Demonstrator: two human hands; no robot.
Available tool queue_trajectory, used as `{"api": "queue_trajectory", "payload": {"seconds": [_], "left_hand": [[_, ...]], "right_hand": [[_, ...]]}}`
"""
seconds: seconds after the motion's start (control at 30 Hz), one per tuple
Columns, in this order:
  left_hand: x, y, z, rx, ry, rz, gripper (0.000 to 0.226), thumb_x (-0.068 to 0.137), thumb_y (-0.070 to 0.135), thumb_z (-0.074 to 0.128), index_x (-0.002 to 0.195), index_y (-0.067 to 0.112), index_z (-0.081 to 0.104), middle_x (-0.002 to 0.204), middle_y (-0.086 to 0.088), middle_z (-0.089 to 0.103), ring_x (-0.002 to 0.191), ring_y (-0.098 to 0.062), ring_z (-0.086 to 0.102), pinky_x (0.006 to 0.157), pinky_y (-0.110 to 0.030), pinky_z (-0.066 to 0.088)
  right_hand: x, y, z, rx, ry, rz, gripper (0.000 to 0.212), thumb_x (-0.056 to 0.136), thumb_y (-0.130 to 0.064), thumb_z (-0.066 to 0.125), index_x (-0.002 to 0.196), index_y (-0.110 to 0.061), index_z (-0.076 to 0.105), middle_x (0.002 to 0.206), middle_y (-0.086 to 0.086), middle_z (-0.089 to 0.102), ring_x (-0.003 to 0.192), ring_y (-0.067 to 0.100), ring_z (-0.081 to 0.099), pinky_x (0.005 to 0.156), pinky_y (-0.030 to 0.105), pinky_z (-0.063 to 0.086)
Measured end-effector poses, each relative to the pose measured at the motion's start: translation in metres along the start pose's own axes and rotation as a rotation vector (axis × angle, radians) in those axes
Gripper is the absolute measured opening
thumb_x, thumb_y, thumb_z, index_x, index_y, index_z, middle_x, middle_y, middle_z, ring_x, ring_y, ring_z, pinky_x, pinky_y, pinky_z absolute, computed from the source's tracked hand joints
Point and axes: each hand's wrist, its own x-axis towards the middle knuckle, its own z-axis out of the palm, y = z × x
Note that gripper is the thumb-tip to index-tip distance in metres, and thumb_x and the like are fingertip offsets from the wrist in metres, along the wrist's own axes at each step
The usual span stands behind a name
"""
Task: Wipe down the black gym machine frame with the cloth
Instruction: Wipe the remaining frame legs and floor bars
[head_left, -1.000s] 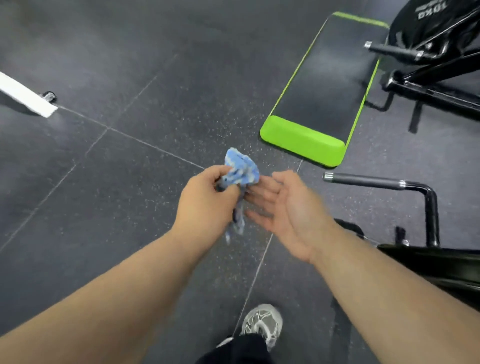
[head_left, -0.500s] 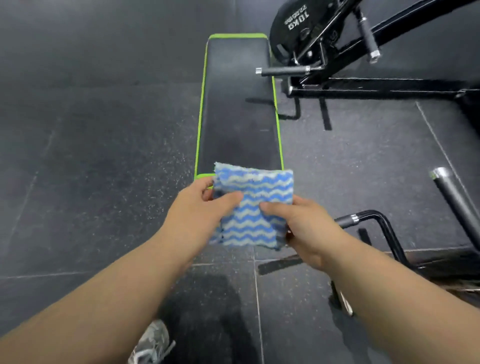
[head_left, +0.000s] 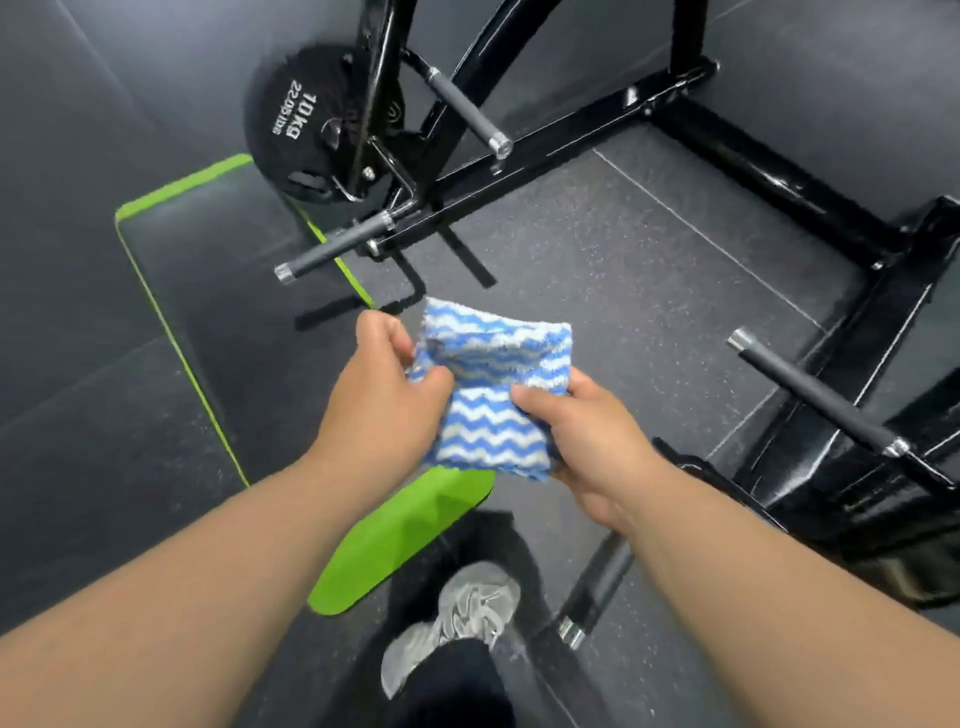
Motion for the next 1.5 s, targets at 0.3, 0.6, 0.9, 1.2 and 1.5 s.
{"api": "queue_trajectory", "payload": {"seconds": [0.3,0.6,0.9,1.2,1.5], "left_hand": [[0.186,0.073,0.073,0.177,-0.171,0.235,0.017,0.089,0.014,0.055,0.078,0.025,0.050,0.064,0.011,0.050,0.060,-0.002,0.046,0.054,-0.022,0.029],[0.299,0.199,0.157,0.086,-0.479,0.398,0.031,0.077,0.024,0.066,0.104,0.036,0.059,0.113,0.017,0.062,0.084,-0.007,0.056,0.078,-0.018,0.040],[0.410,0.300,0.236,0.109,-0.547,0.620,0.042,0.083,0.014,0.064,0.122,0.029,0.058,0.121,0.020,0.052,0.092,0.013,0.041,0.075,0.008,0.025],[0.480,0.374,0.346,0.022,-0.487,0.704,0.038,0.091,0.017,0.060,0.128,0.023,0.054,0.124,0.019,0.046,0.104,0.015,0.036,0.084,0.002,0.024],[0.532,0.461,0.468,0.011,-0.447,0.779,0.044,0.094,0.014,0.052,0.136,0.020,0.048,0.143,0.012,0.039,0.124,0.006,0.032,0.091,0.008,0.015]], "right_hand": [[0.143,-0.104,-0.042,0.186,0.217,-0.050,0.023,0.085,0.001,0.059,0.102,-0.014,0.064,0.095,0.009,0.075,0.077,0.019,0.071,0.062,0.028,0.055],[0.203,-0.225,-0.130,0.287,0.473,-0.203,0.022,0.087,0.000,0.060,0.106,-0.010,0.064,0.099,0.011,0.074,0.088,0.027,0.072,0.080,0.045,0.058],[0.274,-0.329,-0.192,0.363,0.729,-0.239,0.015,0.090,-0.009,0.063,0.099,-0.020,0.061,0.091,0.004,0.074,0.080,0.022,0.073,0.070,0.037,0.061],[0.347,-0.410,-0.285,0.330,0.794,-0.397,0.020,0.090,-0.005,0.058,0.104,-0.019,0.063,0.094,0.007,0.074,0.085,0.025,0.072,0.074,0.039,0.059],[0.409,-0.483,-0.406,-0.354,1.047,-0.524,0.051,0.093,-0.009,0.052,0.133,-0.040,0.045,0.131,-0.014,0.050,0.110,0.001,0.051,0.094,0.018,0.042]]}}
